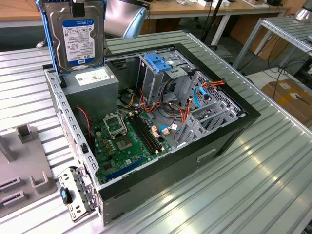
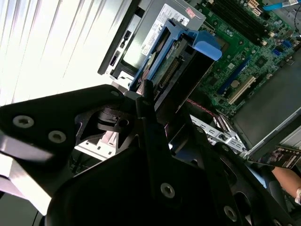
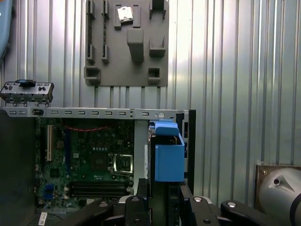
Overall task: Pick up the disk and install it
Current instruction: 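Pick up the disk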
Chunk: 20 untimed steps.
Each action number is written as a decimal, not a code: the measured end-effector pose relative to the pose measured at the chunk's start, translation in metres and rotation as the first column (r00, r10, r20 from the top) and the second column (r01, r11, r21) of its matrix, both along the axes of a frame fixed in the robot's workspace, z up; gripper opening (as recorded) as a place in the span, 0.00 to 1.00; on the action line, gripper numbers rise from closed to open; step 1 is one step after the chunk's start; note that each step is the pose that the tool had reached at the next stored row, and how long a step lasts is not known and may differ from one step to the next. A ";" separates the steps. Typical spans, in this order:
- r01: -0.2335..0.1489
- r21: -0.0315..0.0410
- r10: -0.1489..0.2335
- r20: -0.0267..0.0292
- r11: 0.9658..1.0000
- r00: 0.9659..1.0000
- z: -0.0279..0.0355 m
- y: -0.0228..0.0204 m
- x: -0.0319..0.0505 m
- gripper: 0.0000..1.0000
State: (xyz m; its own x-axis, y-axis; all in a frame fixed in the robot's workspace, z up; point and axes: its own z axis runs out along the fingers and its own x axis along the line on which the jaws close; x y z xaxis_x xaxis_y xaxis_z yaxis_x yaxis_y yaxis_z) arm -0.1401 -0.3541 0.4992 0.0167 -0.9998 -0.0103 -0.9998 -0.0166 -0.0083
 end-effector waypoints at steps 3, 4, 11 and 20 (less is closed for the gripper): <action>0.000 0.000 0.000 0.000 1.000 1.000 0.0000 0.0000 0.0006 0.35; 0.000 0.000 0.000 0.000 1.000 1.000 0.0000 0.0000 0.0008 0.35; 0.000 0.000 0.000 0.000 1.000 1.000 0.0000 0.0000 0.0050 0.35; 0.000 0.000 0.000 0.000 1.000 1.000 0.0000 0.0000 0.0066 0.35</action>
